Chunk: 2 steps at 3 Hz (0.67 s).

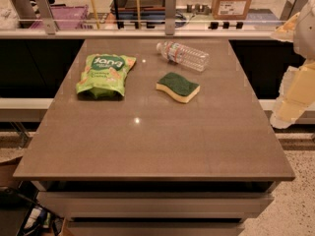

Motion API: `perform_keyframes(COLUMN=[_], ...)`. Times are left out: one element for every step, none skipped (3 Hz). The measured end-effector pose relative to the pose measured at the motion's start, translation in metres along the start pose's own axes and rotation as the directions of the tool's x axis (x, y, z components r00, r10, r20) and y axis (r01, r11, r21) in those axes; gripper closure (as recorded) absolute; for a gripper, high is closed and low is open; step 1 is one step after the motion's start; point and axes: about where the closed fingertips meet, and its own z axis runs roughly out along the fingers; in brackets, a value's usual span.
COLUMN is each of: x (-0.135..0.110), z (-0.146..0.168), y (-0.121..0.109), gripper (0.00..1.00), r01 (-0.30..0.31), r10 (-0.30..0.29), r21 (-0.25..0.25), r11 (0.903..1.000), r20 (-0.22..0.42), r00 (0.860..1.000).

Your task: Place water bottle upright

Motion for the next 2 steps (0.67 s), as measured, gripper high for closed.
perform_keyframes(x=[0.0,-0.0006], z=[0.0,-0.0033], y=[0.0,-0.0028], gripper=[0.0,0.0], r01=[0.0,-0.016], r10=[0.0,0.016], r21=[0.0,0.017], r11=[1.0,0.9997], r20=[0.0,0.007], r00=[1.0,1.0])
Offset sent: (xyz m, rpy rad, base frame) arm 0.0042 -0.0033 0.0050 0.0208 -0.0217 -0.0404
